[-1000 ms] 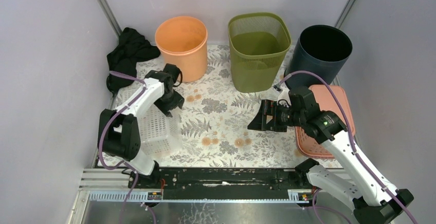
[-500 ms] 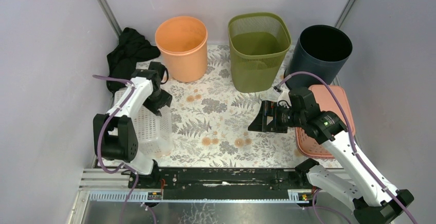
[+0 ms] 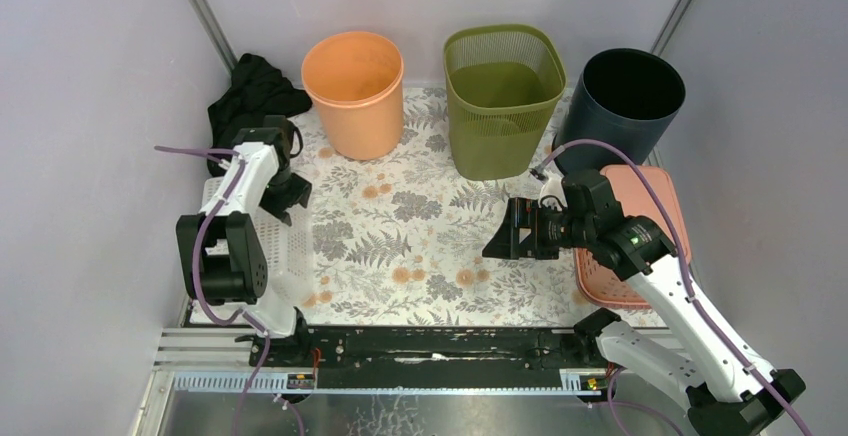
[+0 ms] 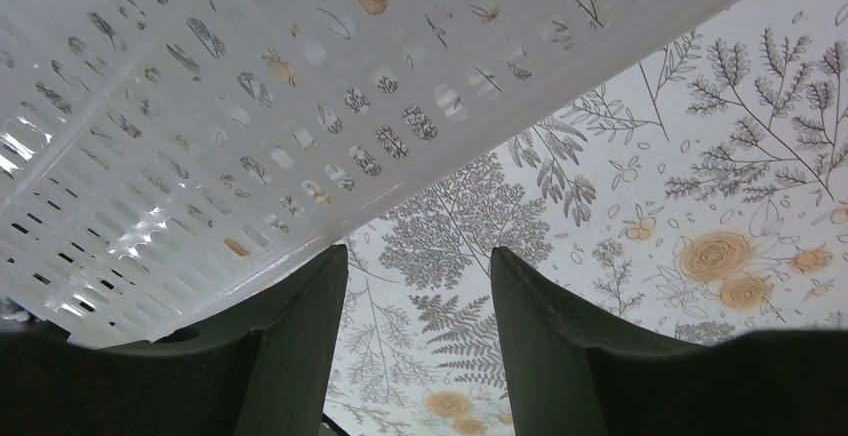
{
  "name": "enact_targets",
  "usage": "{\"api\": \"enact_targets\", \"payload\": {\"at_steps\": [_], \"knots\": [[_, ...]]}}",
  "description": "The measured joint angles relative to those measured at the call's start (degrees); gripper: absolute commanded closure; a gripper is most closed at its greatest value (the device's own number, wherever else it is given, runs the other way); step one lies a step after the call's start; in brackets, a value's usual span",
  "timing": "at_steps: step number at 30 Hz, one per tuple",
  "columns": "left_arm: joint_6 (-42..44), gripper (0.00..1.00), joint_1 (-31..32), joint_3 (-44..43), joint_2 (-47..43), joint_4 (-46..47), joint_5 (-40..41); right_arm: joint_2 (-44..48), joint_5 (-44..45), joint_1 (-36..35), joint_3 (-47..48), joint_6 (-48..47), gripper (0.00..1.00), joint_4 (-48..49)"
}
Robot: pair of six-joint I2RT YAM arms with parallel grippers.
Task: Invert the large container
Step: Move the container to the corner of the board.
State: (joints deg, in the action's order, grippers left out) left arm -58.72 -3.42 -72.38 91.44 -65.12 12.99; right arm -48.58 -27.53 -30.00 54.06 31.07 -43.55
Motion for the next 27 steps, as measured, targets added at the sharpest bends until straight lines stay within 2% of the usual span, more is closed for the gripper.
{"api": "enact_targets", "payload": {"at_steps": [15, 19, 27], "knots": [[7.6, 0.39, -1.4, -7.1, 2.4, -1.7, 0.8, -0.1, -0.6, 0.0, 3.4, -1.7, 0.00, -2.6], [11.1, 0.38, -1.4, -8.6, 1.3, -1.0, -3.8, -0.1, -0.6, 0.0, 3.4, -1.8, 0.00, -3.5], [17.0, 0.37, -0.6, -14.7, -8.1, 3.1, -16.3, -0.2, -0.4, 0.0, 2.7, -1.6, 0.00, -3.7]]}}
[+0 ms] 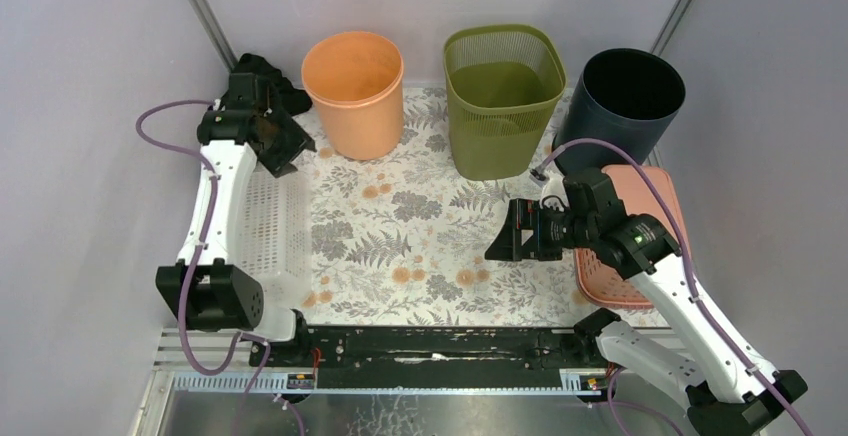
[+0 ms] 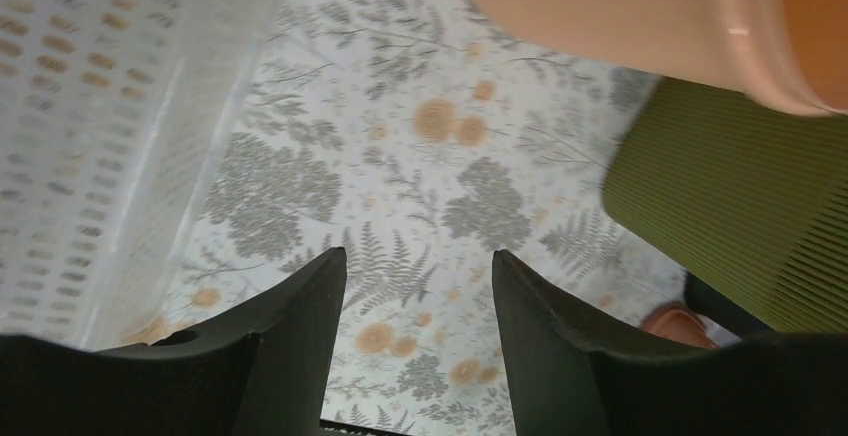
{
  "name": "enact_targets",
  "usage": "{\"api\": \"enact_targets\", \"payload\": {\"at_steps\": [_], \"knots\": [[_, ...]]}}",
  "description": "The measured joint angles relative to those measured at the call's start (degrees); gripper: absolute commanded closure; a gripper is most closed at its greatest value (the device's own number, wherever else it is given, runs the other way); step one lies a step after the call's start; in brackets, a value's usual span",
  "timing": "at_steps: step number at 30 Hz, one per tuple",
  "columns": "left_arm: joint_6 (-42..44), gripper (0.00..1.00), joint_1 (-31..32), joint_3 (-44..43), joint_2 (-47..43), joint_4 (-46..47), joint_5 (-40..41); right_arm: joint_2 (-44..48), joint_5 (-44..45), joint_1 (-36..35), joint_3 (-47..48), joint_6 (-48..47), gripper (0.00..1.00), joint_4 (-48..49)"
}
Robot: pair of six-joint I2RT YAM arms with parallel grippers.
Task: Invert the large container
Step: Move the container to the corner of the board, then turn the container upside down at the center of the board.
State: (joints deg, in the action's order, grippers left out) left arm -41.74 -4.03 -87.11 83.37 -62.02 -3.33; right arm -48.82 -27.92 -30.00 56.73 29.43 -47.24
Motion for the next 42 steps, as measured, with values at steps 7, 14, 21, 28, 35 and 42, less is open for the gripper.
{"api": "enact_targets", "payload": {"at_steps": [7, 14, 21, 28, 35, 42], "knots": [[-0.2, 0.34, 3.9, -7.3, -0.3, 1.2, -5.3, -1.5, 1.4, 0.0, -1.3, 0.5, 0.00, 0.0], [-1.2, 0.11, 5.8, -15.0, 4.9, 3.6, -10.0, -1.9, 2.0, 0.0, -3.3, 1.0, 0.01, 0.0], [-1.4, 0.00, 5.7, -17.1, 12.0, 7.1, -14.8, -1.4, 3.0, 0.0, -6.4, 1.2, 0.01, -0.9], [-1.4, 0.00, 5.6, -19.8, 16.0, 7.2, -15.8, 1.1, 3.3, 0.0, -9.7, 2.2, 0.01, -0.3], [-1.4, 0.00, 5.5, -21.7, 16.0, 7.4, -15.2, 1.1, 3.2, 0.0, -11.1, 2.0, 0.01, 0.2], [-2.7, 0.00, 5.5, -18.6, 13.3, 11.6, -14.8, 0.5, 1.6, 0.0, -12.8, 0.1, 0.01, 3.2]]}}
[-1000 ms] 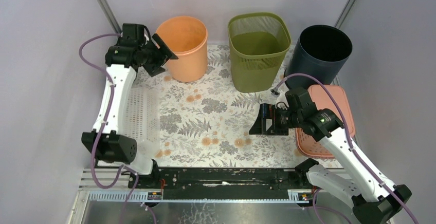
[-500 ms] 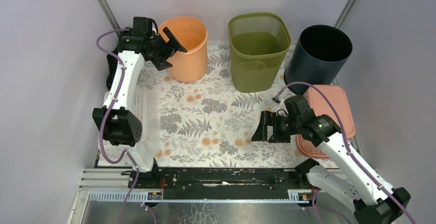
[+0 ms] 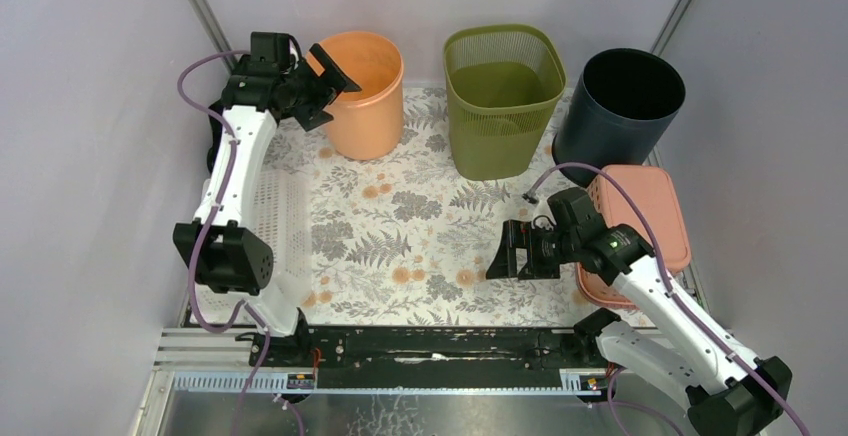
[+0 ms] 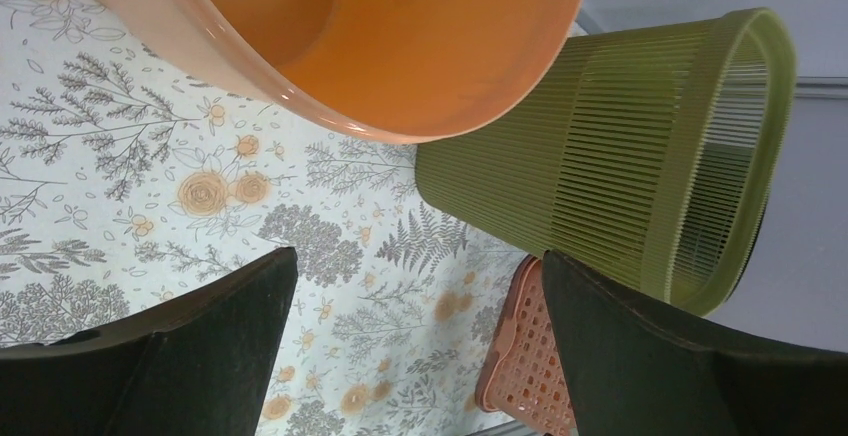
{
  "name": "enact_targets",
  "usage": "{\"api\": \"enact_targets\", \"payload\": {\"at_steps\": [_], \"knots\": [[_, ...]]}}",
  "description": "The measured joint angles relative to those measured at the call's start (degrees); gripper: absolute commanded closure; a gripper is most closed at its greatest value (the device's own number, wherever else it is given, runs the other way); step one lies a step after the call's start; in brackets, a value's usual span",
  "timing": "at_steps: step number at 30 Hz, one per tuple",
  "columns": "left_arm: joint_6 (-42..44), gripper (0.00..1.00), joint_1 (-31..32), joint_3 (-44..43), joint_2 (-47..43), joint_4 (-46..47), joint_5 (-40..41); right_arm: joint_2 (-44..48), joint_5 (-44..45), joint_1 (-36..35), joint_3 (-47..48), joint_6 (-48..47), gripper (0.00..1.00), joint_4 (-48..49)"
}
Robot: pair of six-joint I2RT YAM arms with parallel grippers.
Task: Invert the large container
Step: Turn the container upside down at the center of the board.
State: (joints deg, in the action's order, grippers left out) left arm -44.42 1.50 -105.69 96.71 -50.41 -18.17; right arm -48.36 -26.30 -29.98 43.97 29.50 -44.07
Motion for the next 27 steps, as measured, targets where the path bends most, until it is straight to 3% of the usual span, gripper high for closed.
{"api": "enact_targets", "payload": {"at_steps": [27], "knots": [[-4.1, 0.00, 7.0, 2.0, -1.2, 4.2, 6.6, 3.3, -6.8, 0.0, 1.9, -5.2, 0.01, 3.2]]}}
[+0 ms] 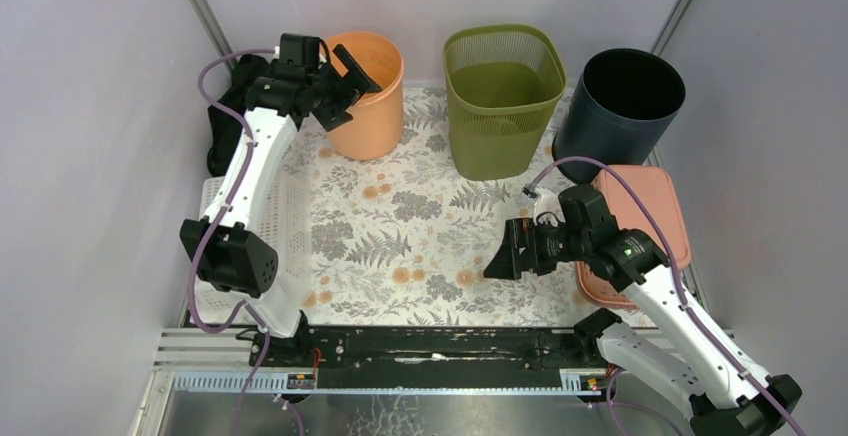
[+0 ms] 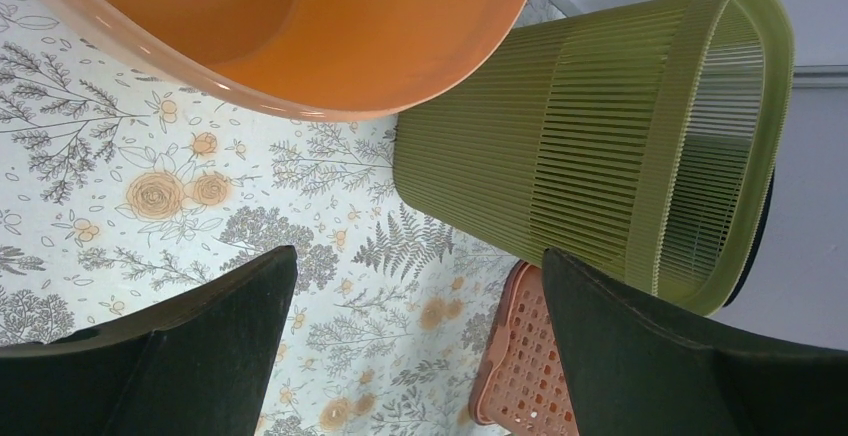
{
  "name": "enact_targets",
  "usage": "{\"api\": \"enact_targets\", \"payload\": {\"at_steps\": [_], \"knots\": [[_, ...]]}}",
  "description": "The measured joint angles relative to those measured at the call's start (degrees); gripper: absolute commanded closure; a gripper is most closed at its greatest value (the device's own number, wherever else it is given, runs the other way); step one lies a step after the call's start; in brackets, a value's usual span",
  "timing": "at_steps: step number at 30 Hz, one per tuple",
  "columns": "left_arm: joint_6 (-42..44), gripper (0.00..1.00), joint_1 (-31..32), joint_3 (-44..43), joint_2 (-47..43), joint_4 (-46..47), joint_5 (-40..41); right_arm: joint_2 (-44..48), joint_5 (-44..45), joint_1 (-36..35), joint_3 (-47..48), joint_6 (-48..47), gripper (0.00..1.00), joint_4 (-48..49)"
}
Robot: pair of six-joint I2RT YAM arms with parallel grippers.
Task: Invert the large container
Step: Turn the container upside down at the center of the board.
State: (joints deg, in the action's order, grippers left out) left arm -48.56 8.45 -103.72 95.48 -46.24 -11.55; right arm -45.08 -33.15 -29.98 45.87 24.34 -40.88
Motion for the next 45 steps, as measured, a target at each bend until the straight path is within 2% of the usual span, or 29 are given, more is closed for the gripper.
{"api": "enact_targets", "payload": {"at_steps": [6, 13, 19, 27, 34, 38, 45], "knots": [[0.0, 0.00, 1.2, -3.4, 3.0, -1.2, 1.3, 0.4, -0.8, 0.0, 0.2, 0.0, 0.01, -0.2], [0.1, 0.00, 3.2, -16.0, 8.9, -4.8, 5.0, 0.5, -1.0, 0.0, 1.9, 0.1, 0.01, -1.0], [0.3, 0.00, 3.7, -21.4, 12.6, -8.6, 8.8, -0.1, -0.9, 0.0, 2.0, 0.1, 0.01, -1.4], [4.1, 0.00, 3.0, -21.4, 12.9, -13.3, 16.6, -2.2, -0.7, 0.0, 2.0, 0.8, 0.01, -1.5], [6.1, 0.00, -1.7, -21.4, 10.9, -14.2, 21.2, -4.7, -0.5, 0.0, 1.7, 1.3, 0.01, -0.4], [4.4, 0.00, -4.1, -19.0, 9.7, -14.3, 23.3, -5.6, -0.5, 0.0, 1.0, 2.1, 0.01, 0.6], [-0.3, 0.00, -4.4, -14.6, 10.3, -14.3, 25.1, -7.3, -0.5, 0.0, -0.3, 3.2, 0.01, 2.3]]}}
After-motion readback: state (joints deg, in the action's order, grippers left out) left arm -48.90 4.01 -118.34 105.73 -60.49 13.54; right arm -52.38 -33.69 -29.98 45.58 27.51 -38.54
